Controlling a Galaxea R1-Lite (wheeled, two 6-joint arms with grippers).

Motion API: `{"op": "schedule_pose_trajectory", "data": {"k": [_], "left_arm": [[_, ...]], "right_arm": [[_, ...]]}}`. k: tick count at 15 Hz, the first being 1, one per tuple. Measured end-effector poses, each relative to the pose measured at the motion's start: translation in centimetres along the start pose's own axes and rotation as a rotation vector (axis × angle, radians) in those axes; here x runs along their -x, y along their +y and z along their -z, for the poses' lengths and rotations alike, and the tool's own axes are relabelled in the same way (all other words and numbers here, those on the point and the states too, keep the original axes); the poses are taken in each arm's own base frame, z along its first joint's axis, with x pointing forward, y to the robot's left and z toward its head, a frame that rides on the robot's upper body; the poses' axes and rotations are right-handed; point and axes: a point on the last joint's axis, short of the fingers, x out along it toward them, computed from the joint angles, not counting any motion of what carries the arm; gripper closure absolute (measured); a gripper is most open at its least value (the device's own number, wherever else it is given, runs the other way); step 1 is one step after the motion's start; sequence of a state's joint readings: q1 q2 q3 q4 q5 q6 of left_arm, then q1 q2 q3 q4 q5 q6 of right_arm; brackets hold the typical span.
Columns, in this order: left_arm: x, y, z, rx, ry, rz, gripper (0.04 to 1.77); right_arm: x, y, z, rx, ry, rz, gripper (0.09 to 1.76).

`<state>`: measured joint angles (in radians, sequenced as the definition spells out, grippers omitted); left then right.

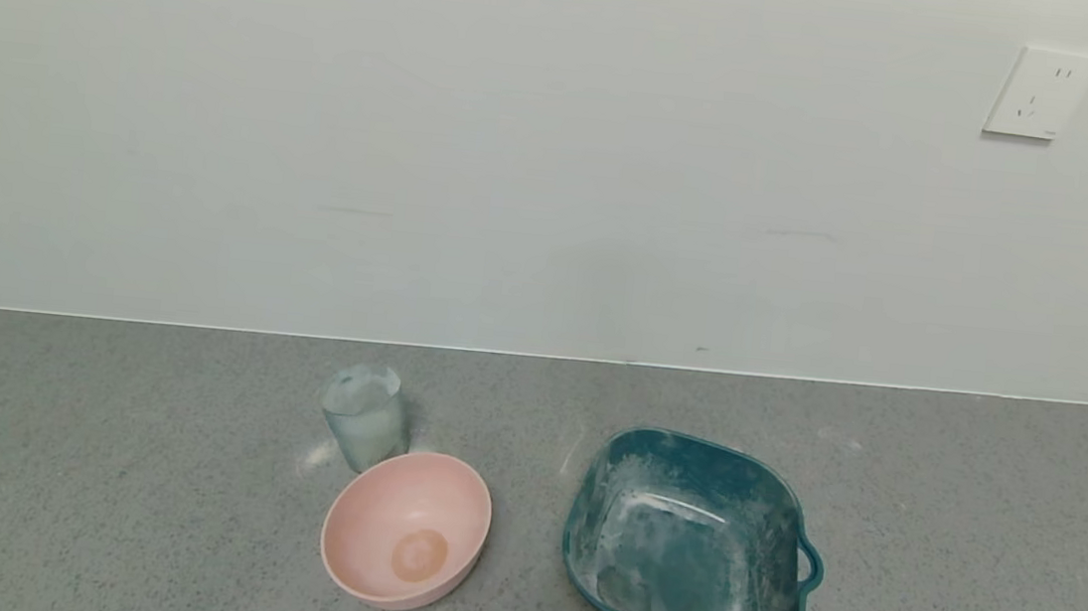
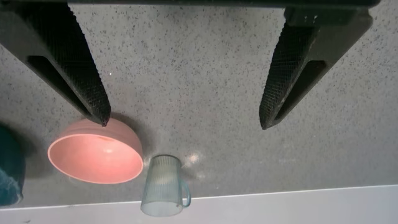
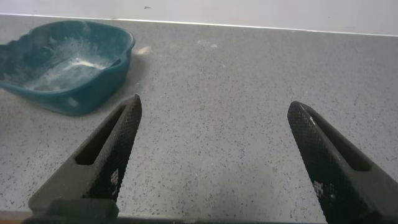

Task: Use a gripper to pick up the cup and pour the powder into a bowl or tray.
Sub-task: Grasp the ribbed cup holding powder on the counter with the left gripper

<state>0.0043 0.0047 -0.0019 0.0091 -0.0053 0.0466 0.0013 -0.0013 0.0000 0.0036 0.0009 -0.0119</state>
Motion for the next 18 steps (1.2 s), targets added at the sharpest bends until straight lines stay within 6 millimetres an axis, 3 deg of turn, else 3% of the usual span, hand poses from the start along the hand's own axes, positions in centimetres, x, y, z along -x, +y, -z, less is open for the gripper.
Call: {"op": "schedule_pose_trajectory", "data": {"k": [15, 18], "left_arm": [[0.0, 0.0, 0.0, -0.001, 0.005, 0.002, 0.09], [0.4, 0.0, -1.5, 0.005, -0.039, 0.013, 0.09]], "right_arm": [[0.0, 0.0, 0.0, 0.0, 0.0, 0.0, 0.14], [0.0, 0.0, 0.0, 0.0, 0.0, -0.001, 0.14]]}}
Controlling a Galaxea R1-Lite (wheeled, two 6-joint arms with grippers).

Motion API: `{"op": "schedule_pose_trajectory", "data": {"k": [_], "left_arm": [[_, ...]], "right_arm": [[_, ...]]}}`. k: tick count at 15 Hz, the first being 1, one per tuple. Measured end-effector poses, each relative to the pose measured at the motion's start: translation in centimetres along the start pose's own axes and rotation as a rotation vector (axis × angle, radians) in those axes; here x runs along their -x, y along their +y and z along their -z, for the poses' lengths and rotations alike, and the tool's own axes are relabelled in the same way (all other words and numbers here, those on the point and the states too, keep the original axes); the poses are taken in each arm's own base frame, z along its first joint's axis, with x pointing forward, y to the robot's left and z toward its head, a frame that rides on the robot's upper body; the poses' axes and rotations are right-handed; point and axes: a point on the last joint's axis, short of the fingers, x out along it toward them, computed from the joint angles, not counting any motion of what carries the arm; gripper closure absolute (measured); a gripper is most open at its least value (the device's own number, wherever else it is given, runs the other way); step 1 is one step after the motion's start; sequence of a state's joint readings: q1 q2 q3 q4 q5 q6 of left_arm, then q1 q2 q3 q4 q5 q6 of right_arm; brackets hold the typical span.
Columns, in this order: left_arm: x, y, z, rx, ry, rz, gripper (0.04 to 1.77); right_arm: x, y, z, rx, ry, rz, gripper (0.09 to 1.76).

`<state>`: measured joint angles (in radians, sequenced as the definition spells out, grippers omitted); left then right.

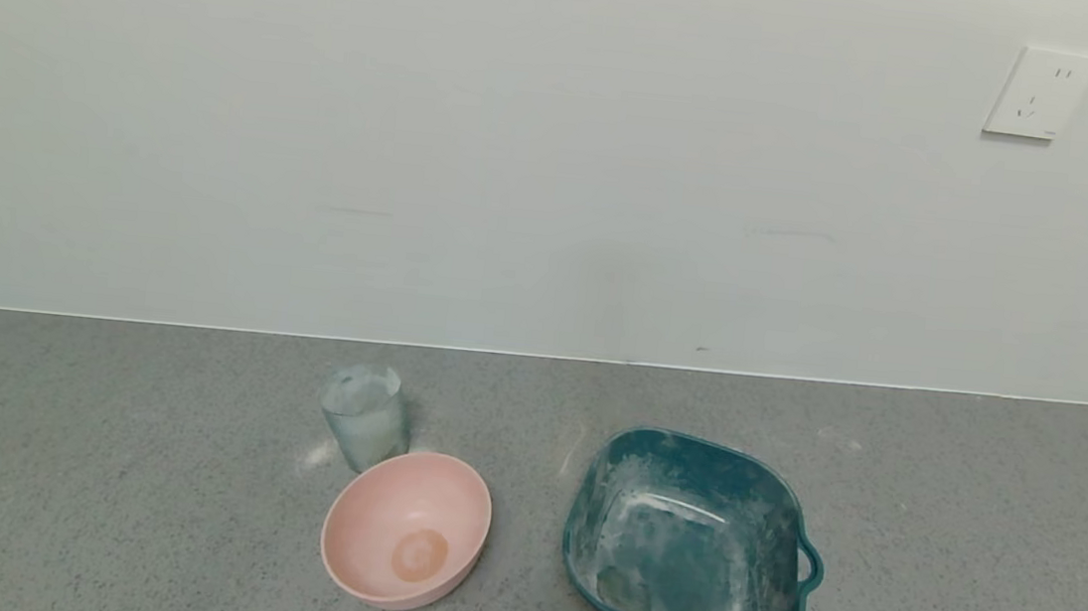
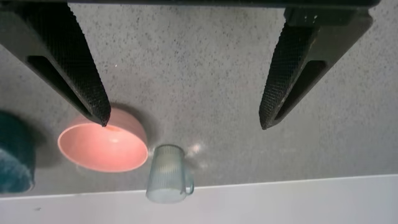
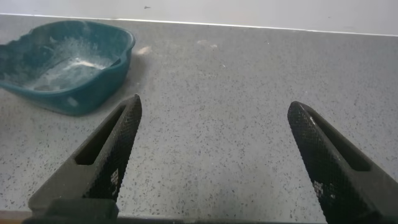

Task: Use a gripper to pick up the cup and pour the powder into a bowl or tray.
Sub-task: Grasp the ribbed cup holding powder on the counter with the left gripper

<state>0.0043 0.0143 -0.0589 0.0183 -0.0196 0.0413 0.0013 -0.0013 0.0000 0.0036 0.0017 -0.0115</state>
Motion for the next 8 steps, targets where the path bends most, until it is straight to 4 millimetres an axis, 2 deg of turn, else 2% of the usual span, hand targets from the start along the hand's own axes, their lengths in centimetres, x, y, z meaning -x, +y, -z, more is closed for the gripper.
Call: {"op": "schedule_pose_trajectory", "data": {"k": [4, 8], "left_arm": [[-0.4, 0.2, -3.8, 0.002, -0.003, 0.005, 0.09], [-3.1, 0.5, -9.3, 0.0, 0.047, 0.02, 0.09]], "right_arm": [[0.0, 0.0, 0.0, 0.0, 0.0, 0.0, 0.14], [0.0, 0.0, 0.0, 0.0, 0.0, 0.0, 0.14]]}}
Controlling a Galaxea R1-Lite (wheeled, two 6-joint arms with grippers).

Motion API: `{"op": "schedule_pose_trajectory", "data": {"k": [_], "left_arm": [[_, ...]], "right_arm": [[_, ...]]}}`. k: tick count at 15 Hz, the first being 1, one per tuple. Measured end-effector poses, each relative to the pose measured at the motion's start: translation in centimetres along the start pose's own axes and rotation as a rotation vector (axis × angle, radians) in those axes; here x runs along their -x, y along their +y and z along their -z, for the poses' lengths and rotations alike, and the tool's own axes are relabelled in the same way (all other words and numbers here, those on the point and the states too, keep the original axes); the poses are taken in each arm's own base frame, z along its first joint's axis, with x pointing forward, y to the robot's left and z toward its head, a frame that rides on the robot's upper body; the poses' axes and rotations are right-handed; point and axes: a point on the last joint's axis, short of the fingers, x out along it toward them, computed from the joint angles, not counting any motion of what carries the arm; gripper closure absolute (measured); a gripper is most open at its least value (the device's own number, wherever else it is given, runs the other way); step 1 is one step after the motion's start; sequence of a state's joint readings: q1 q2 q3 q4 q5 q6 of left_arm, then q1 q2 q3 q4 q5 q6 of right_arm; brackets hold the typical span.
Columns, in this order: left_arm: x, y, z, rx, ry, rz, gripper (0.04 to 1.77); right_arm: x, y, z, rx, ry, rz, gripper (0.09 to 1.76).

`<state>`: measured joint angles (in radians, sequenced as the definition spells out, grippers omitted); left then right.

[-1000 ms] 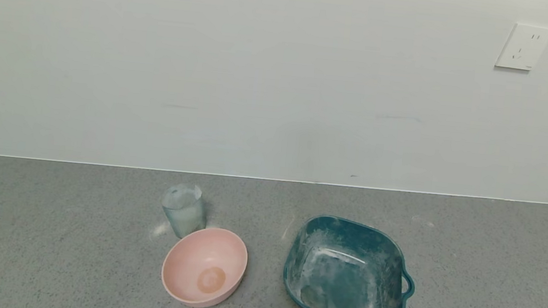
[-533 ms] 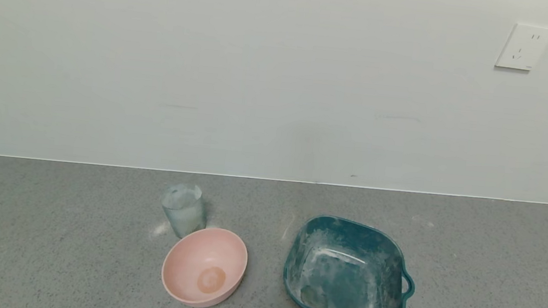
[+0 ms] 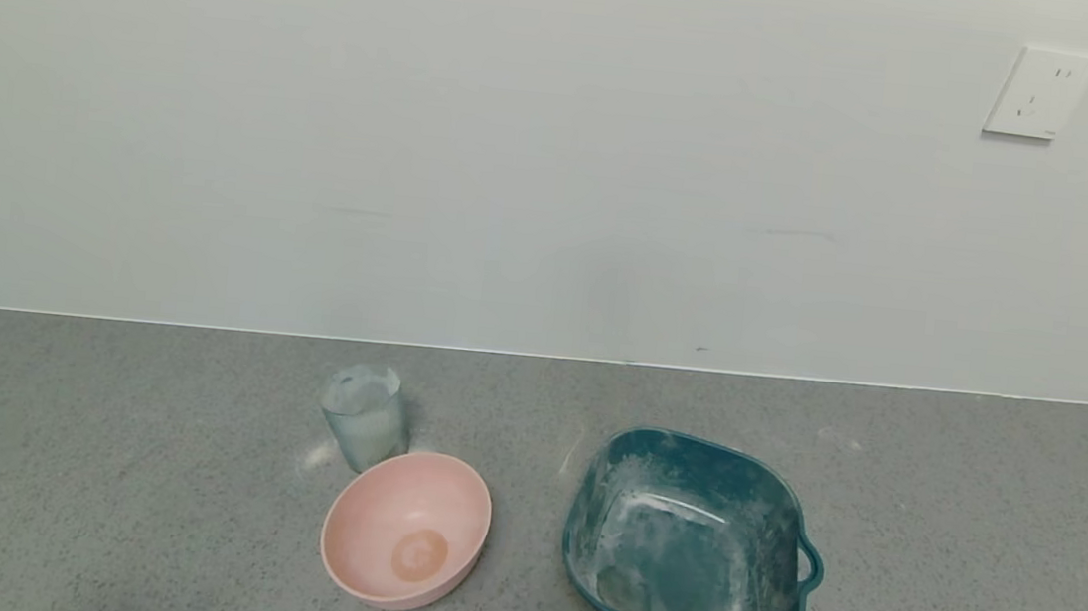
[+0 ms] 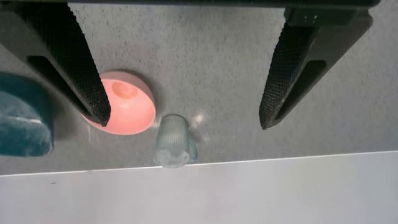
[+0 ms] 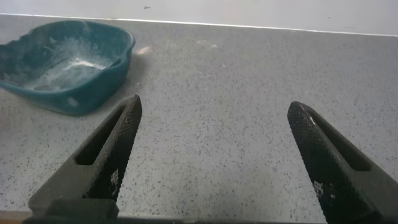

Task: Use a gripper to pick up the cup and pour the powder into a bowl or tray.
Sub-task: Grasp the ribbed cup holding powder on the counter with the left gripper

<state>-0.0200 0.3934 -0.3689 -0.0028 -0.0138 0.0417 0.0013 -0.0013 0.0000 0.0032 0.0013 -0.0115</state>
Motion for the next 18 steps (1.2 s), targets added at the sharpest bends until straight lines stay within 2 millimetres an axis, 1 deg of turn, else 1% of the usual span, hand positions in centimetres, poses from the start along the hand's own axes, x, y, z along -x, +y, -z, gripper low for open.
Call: {"op": "schedule_pose_trajectory", "data": {"k": [2, 4, 6, 8, 9, 11, 14, 18], "left_arm": [[-2.3, 0.1, -2.4, -0.002, 0.044, 0.006, 0.09], [-5.0, 0.2, -3.8, -0.003, 0.091, 0.005, 0.09], [-8.4, 0.5, -4.3, 0.0, 0.148, 0.002, 0.09], [-11.7, 1.1, -4.0, 0.01, 0.193, 0.019, 0.09], [-13.3, 1.6, -3.6, 0.014, 0.217, 0.039, 0.09], [-15.6, 2.8, -2.0, 0.015, 0.269, 0.055, 0.09], [-17.2, 3.6, 1.3, -0.005, 0.363, 0.074, 0.09], [-18.8, 3.9, 4.6, -0.065, 0.391, 0.098, 0.09]], "right_arm": [[0.0, 0.0, 0.0, 0.0, 0.0, 0.0, 0.14], [0.0, 0.0, 0.0, 0.0, 0.0, 0.0, 0.14], [0.0, 0.0, 0.0, 0.0, 0.0, 0.0, 0.14], [0.0, 0.0, 0.0, 0.0, 0.0, 0.0, 0.14], [0.0, 0.0, 0.0, 0.0, 0.0, 0.0, 0.14], [0.0, 0.0, 0.0, 0.0, 0.0, 0.0, 0.14], [0.0, 0.0, 0.0, 0.0, 0.0, 0.0, 0.14], [0.0, 0.0, 0.0, 0.0, 0.0, 0.0, 0.14]]}}
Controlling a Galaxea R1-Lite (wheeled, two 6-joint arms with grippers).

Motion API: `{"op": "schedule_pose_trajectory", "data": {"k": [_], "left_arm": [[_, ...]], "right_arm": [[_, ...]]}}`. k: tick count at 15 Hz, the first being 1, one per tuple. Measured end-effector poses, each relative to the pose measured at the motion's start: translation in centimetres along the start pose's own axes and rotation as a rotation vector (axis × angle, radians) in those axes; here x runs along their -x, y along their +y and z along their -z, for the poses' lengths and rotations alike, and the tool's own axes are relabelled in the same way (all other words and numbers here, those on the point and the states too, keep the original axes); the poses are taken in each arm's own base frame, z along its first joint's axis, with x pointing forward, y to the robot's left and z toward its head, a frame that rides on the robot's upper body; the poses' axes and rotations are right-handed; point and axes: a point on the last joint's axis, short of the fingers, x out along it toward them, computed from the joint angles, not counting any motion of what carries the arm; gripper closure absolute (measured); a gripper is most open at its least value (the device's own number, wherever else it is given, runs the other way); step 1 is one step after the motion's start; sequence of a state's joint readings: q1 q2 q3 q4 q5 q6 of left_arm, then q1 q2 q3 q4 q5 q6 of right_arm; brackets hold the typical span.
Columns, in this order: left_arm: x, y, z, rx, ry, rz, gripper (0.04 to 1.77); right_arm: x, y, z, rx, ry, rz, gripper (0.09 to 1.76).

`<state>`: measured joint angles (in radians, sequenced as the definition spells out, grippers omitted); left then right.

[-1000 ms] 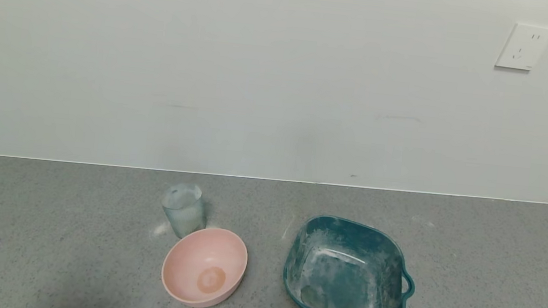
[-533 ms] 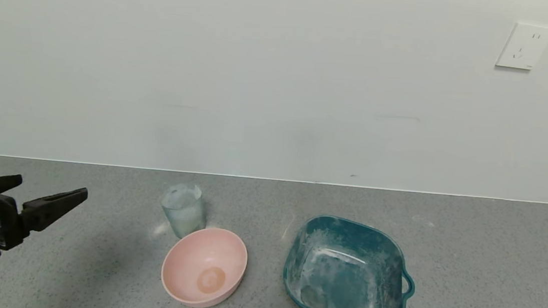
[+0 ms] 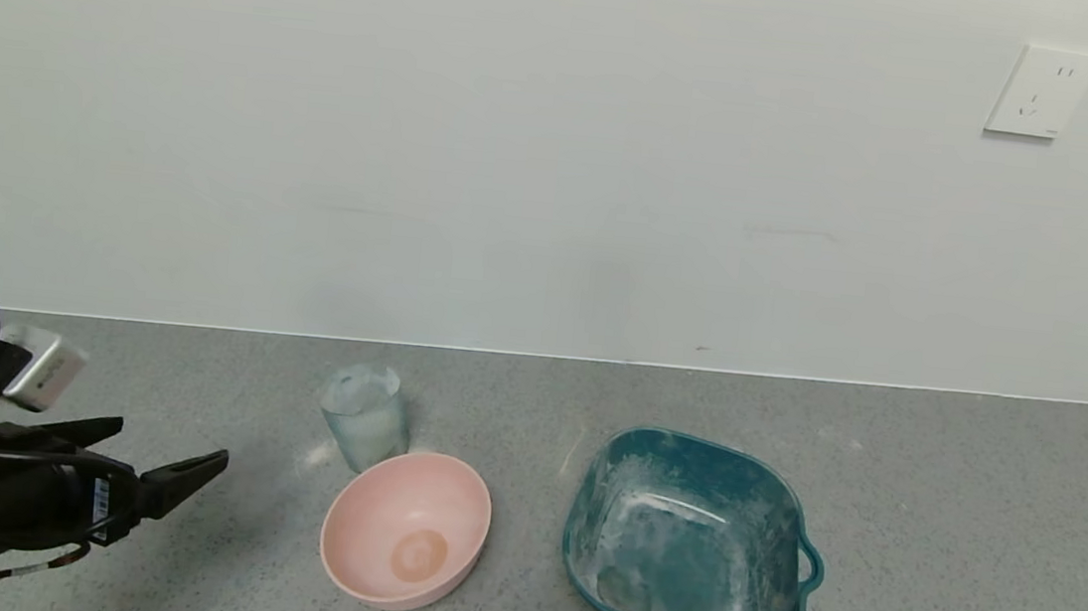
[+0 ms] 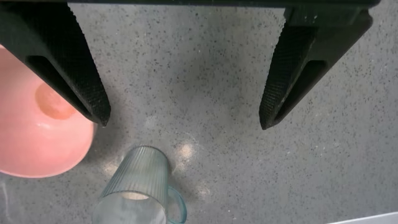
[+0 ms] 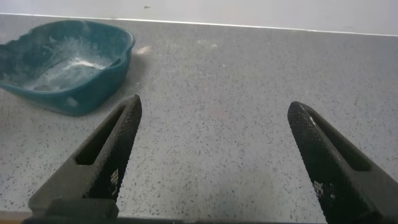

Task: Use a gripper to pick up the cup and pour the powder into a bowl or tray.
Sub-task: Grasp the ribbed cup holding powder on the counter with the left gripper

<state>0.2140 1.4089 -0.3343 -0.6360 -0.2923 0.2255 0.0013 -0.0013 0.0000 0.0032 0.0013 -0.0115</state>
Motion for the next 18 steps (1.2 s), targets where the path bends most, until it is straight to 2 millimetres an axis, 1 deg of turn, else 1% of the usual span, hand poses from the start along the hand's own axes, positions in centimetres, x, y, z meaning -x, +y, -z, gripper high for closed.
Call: {"op": "schedule_pose_trajectory", "data": {"k": [3, 7, 12, 14, 18], "left_arm": [[-2.0, 0.1, 1.5, -0.016, 0.026, 0.02, 0.09], [-4.8, 0.4, 3.1, -0.071, 0.007, 0.047, 0.09], [-7.8, -0.5, 5.0, -0.087, 0.034, 0.106, 0.09], [-8.7, -0.8, 5.3, -0.086, 0.049, 0.125, 0.09], [-10.5, -0.9, 5.1, -0.097, 0.031, 0.133, 0.09]], "right_arm": [[0.0, 0.0, 0.0, 0.0, 0.0, 0.0, 0.14], [0.0, 0.0, 0.0, 0.0, 0.0, 0.0, 0.14], [0.0, 0.0, 0.0, 0.0, 0.0, 0.0, 0.14], [0.0, 0.0, 0.0, 0.0, 0.0, 0.0, 0.14], [0.0, 0.0, 0.0, 0.0, 0.0, 0.0, 0.14]]}}
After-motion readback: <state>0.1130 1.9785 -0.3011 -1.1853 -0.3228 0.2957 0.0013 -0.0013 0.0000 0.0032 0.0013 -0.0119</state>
